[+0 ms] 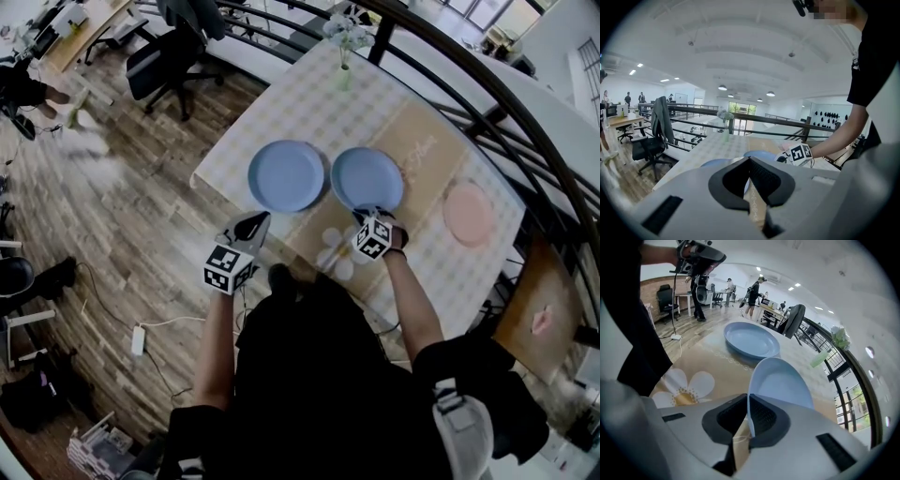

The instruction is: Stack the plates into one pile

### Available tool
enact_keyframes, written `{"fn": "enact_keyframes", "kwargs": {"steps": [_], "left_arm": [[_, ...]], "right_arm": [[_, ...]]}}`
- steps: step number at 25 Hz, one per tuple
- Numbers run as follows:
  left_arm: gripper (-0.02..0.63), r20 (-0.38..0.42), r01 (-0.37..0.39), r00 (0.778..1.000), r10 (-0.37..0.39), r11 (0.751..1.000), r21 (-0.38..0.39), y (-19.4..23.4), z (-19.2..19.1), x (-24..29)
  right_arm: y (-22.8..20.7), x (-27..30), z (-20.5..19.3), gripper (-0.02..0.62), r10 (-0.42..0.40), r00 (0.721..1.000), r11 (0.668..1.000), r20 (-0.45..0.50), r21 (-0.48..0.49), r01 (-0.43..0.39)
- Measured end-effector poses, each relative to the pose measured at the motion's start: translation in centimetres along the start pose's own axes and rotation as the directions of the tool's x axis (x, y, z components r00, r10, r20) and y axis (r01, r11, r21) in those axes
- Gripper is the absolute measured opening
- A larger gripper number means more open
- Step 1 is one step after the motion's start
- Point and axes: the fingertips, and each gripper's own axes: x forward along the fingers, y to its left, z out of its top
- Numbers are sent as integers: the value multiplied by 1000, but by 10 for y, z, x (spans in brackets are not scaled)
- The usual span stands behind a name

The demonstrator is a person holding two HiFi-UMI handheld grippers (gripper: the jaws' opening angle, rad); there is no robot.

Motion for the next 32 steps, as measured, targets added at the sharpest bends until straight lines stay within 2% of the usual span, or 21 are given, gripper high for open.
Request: {"fn": "enact_keyframes", "kwargs": {"steps": [4, 12, 16, 19, 32], "left_arm": [[0, 4, 6, 1000, -6, 1000, -1, 8, -2, -6], [0, 13, 37, 999, -37, 999, 13, 17, -4, -21], [0, 30, 30, 999, -30, 999, 14, 34, -3, -31], [0, 42, 24, 999, -24, 1000, 6, 46, -4, -36], [0, 64, -19, 998, 20, 1000, -11, 88, -14, -72]], "right_arm": [[-1, -8, 0, 18, -36, 999, 997, -40, -65, 33], [-4, -27, 1, 26, -103, 991, 995, -87, -20, 102], [-7, -31, 15, 28, -136, 986, 991, -96, -12, 136], [-19, -32, 33, 26, -196, 977, 981, -89, -30, 194], [-1, 0, 141, 29, -197, 980, 971, 23, -130, 199]]}}
